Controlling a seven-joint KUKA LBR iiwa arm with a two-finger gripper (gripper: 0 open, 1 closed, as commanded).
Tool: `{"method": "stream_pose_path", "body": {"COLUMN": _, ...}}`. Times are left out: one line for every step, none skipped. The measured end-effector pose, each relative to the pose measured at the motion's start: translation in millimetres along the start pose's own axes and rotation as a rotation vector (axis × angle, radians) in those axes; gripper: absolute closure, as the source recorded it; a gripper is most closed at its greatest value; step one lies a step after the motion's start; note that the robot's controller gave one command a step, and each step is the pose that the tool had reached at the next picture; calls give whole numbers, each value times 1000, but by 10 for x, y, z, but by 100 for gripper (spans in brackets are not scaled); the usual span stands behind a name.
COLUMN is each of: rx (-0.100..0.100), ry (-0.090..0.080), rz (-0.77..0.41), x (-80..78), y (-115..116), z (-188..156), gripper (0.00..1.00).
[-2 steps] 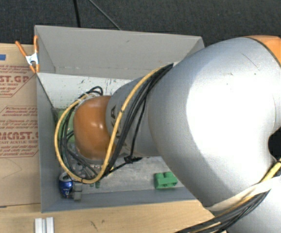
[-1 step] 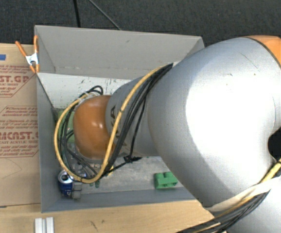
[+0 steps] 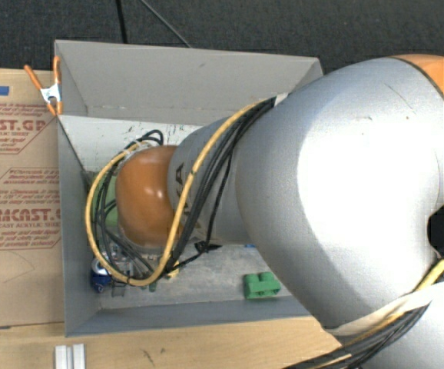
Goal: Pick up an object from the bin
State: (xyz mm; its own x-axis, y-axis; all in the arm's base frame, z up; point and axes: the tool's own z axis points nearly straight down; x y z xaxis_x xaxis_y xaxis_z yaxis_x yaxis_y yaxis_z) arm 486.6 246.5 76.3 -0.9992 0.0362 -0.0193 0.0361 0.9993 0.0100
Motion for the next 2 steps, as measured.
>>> {"method": "stream_pose_path", "body": {"rx": 5, "ry": 12, "rz": 1, "x": -25, "y": 14, "z": -52, "gripper": 100}}
{"method": "stream_pose_path", "body": {"rx": 6, "ry": 16, "rz": 0, "x": -40, "y": 31, "z": -494, "gripper": 100}}
